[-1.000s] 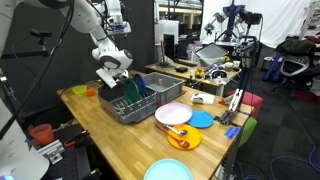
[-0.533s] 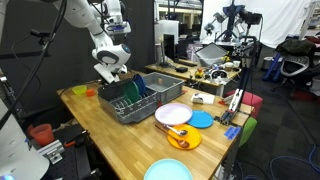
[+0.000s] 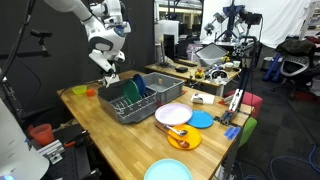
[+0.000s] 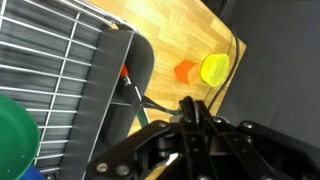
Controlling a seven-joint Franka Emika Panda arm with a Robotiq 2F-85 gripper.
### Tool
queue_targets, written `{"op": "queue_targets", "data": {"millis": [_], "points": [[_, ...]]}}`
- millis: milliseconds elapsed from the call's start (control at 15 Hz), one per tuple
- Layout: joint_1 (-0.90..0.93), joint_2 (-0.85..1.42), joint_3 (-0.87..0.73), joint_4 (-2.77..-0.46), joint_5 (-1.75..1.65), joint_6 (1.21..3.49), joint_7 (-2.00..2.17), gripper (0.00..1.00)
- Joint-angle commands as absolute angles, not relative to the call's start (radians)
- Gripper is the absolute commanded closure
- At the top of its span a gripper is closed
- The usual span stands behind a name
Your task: Remove the spoon from dish rack and put it on the blue plate
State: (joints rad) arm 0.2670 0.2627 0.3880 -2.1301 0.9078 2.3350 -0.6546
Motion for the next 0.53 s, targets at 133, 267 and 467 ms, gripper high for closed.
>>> {"op": "queue_targets", "data": {"millis": [133, 267, 467], "points": [[0.279, 0.073, 0.371, -2.283, 0.949, 2.499, -0.641, 0.98], [0.284, 0.015, 0.364, -2.337, 0.936, 2.555, -0.613, 0.98], [0.294, -0.07, 0.36, -2.426, 0.879, 2.696, -0.555, 0.98]]}}
